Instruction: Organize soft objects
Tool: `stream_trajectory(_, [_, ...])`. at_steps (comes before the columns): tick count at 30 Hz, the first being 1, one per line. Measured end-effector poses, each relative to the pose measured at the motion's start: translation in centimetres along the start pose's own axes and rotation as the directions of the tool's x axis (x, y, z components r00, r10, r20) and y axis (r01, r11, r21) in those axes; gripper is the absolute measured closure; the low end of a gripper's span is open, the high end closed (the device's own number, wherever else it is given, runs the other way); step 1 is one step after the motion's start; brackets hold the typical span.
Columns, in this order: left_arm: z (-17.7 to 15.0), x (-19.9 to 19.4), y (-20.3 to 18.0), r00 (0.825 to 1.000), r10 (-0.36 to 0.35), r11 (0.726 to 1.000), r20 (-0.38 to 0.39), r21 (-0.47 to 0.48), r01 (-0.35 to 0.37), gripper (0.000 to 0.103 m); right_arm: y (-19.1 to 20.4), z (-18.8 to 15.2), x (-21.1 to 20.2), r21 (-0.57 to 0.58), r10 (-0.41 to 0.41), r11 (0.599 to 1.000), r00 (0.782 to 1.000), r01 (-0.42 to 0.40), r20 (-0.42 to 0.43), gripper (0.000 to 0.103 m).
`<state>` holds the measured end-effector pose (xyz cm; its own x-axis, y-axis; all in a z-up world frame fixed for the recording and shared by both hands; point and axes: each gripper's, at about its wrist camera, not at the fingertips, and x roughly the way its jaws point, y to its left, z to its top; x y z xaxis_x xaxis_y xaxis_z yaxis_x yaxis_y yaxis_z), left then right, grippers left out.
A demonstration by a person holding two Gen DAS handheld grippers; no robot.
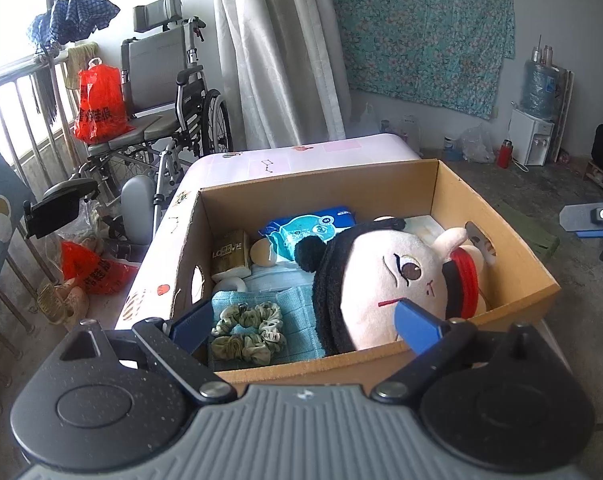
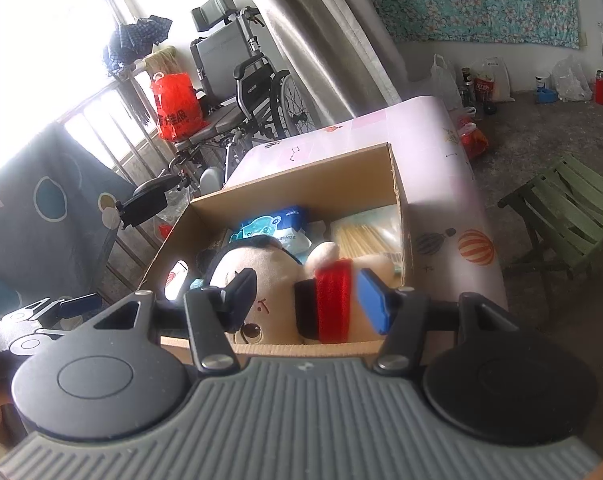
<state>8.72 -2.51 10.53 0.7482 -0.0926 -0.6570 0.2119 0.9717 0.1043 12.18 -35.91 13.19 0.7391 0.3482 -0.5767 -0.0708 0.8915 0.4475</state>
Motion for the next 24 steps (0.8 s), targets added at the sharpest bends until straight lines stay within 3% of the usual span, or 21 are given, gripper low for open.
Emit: stream_trajectory(24, [-0.7,-0.3,1.1,1.000,0.026,0.998,0.005,-0.064,-0.025,0.001,0.5,-0.5,0.3,-0.033,-0.019,0.999,0.999,0.017,-0.050,0.045])
